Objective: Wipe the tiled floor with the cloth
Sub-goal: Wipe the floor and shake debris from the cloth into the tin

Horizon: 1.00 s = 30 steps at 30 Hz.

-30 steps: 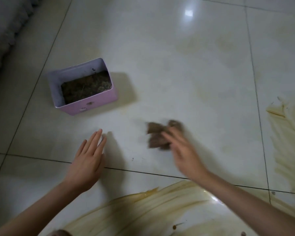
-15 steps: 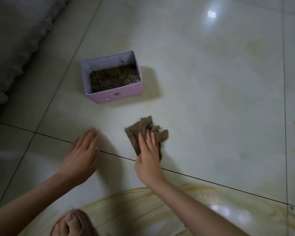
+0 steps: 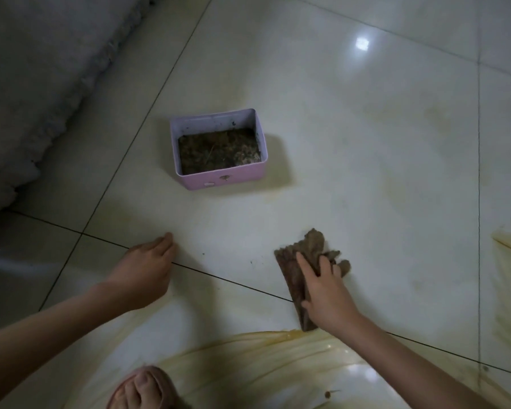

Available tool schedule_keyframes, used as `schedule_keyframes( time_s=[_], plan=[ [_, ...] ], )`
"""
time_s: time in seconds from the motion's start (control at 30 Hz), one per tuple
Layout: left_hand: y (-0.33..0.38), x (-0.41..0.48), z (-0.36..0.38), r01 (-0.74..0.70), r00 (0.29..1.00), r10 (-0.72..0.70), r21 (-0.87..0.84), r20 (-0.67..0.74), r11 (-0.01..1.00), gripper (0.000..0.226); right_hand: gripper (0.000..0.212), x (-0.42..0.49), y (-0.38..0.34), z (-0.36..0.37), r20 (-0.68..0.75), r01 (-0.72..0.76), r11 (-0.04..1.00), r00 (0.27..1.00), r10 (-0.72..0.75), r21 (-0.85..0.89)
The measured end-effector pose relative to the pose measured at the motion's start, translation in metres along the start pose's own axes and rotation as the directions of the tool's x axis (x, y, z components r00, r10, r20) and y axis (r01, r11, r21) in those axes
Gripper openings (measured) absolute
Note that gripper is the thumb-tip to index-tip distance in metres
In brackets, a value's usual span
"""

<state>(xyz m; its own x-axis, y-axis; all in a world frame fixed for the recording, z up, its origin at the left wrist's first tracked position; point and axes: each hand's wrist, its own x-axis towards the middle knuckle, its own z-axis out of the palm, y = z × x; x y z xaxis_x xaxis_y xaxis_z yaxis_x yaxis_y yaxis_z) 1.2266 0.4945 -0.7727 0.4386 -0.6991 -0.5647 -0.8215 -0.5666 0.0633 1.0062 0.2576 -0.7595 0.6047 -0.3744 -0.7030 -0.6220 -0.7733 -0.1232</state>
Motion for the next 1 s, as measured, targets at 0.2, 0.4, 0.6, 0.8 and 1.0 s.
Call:
schedule_keyframes(
  time_s=[0.2,0.4,0.6,0.8,1.0],
  plan=[
    [0.000,0.004,-0.016,-0.046,0.992,0.040,-0.042,-0.123,0.998,0.030,0.102,0.016,-0.082,-0.006,0.066,-0.059,0.996,0.996,0.055,0.066],
    [-0.012,-0.003,-0.003,-0.032,0.966,-0.045,-0.289,-0.253,0.957,0.049,0.110,0.048,-0.142,-0.015,0.125,0.077,0.990,0.988,-0.092,0.120],
    [-0.035,-0.006,0.007,-0.141,0.950,-0.003,-0.439,-0.311,0.887,0.042,0.104,0.055,-0.144,-0.019,0.048,0.184,0.956,0.983,-0.178,-0.229],
    [-0.049,-0.004,0.008,-0.123,0.927,-0.114,-0.576,-0.358,0.808,0.037,0.094,0.065,-0.167,-0.014,-0.026,0.350,0.908,0.931,-0.365,-0.229],
    [-0.053,-0.009,0.007,-0.110,0.933,-0.155,-0.669,-0.324,0.736,0.037,0.046,0.041,-0.173,0.020,-0.042,0.435,0.885,0.893,-0.447,-0.165]
  ],
)
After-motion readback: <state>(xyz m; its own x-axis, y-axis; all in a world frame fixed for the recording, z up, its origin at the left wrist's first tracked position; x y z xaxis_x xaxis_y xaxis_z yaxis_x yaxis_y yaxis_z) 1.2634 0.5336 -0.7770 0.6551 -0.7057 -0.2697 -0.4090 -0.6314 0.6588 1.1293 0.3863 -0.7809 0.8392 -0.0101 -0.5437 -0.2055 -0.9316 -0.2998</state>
